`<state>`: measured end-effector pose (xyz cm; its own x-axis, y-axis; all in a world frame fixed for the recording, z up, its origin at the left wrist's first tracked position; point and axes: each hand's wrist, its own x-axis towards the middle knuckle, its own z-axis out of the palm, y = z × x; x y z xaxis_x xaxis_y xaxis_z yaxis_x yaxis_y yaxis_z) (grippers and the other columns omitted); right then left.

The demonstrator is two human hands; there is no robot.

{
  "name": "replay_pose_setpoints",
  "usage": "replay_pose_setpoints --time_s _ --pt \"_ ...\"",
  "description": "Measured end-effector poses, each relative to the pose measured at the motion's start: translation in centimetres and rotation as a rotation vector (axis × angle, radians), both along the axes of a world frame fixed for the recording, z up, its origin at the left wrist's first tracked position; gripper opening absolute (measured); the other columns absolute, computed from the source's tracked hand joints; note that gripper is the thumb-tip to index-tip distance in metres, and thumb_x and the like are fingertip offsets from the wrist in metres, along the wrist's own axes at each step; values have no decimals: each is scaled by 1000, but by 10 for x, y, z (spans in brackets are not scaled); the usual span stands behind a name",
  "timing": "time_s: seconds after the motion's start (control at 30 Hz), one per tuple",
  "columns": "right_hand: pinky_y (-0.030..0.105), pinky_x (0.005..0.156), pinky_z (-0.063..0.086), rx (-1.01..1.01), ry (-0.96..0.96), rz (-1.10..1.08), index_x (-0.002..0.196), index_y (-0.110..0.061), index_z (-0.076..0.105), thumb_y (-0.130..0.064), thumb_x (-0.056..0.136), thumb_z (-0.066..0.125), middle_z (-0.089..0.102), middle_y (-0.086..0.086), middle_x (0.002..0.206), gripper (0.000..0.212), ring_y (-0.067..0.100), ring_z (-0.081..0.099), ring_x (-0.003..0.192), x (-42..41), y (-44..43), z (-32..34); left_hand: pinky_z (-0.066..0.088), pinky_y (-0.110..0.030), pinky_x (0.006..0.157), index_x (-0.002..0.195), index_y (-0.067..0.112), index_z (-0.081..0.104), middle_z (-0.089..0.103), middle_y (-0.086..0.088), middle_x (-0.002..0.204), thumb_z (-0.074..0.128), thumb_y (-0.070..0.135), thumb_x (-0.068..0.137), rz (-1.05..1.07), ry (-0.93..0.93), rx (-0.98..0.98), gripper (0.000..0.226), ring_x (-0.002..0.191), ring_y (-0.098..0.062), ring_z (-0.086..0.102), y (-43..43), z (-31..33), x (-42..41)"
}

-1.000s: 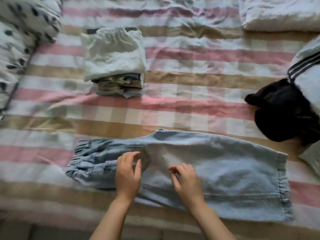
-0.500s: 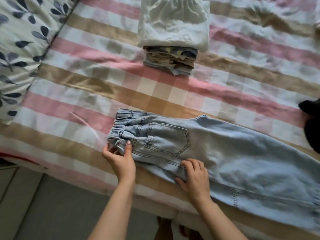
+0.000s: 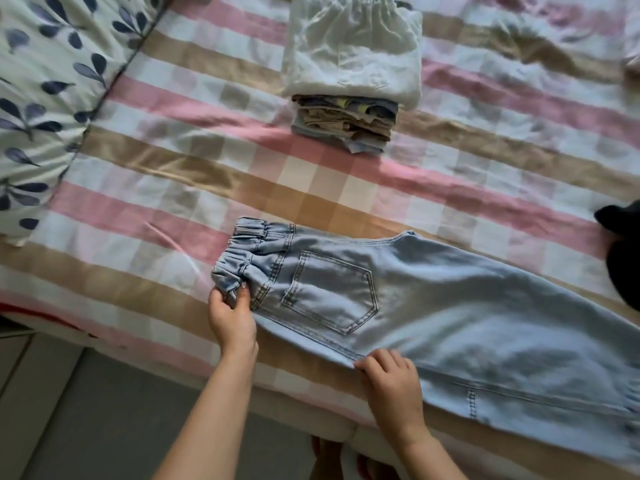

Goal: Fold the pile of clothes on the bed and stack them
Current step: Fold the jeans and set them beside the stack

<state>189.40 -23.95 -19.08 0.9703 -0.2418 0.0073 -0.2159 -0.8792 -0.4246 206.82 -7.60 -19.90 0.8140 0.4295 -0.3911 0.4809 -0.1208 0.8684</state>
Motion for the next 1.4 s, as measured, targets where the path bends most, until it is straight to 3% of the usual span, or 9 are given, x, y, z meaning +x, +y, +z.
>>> replay_pose_setpoints --time_s 0.17,0.33,0.57,0.83,1.07,1.17,1.27,1.33,1.4 --pt "30 55 39 119 43 -32 71 -16 69 -29 83 57 60 0 67 21 24 55 63 25 -23 7 40 -41 101 114 4 58 58 -18 116 51 24 93 72 85 -358 30 111 -28 53 20 1 23" --pt "29 73 35 205 -81 -350 85 -9 70 -10 84 63 64 11 82 7 33 56 79 93 -73 17 40 -32 72 92 -2 69 63 -11 83 57 31 90 -336 133 261 35 82 -20 56 27 12 87" --pt "43 97 30 65 236 -541 112 -18 59 -31 87 58 52 11 119 29 31 39 116 148 -109 -6 41 -33 72 88 2 69 68 -14 88 59 41 87 -773 237 474 40 87 -27 62 0 15 135" --pt "49 105 19 10 405 -622 94 -20 62 -49 84 58 57 8 114 31 30 39 116 167 -118 -15 21 -28 58 87 -3 58 64 -24 83 52 18 94 -527 -105 609 23 70 -26 49 -17 4 111" --pt "45 103 20 -24 183 -631 88 -19 64 -43 81 62 62 7 103 25 30 44 106 171 -125 -20 27 -36 63 93 -3 54 61 -27 94 48 16 95 -462 -79 719 20 87 -40 54 -29 -7 126" --pt "48 109 14 -18 79 -611 112 -17 60 -36 86 58 54 10 126 32 28 39 121 163 -112 -18 36 -40 75 105 -2 56 59 -22 107 53 13 90 -537 -286 865 21 101 -37 51 -38 4 122" --pt "42 110 6 -31 20 -303 136 -16 41 -46 93 29 36 7 147 54 13 15 139 143 -74 -14 30 -42 97 124 6 54 55 -14 129 41 28 92 -953 -564 921 41 123 -27 41 -53 6 87" --pt "41 112 -2 -81 205 -106 148 -21 13 -55 93 3 7 -3 156 65 7 -12 142 130 -57 -21 16 -44 108 139 17 39 38 -7 146 26 44 93 -1233 -415 1027 55 139 -21 24 -58 0 68" --pt "42 112 -12 -68 393 -80 144 -26 -8 -59 89 -2 -21 -4 151 65 11 -23 139 126 -55 -34 -8 -41 112 145 29 1 2 1 156 -1 59 89 -1359 -181 1195 64 143 -18 -7 -56 -9 65"
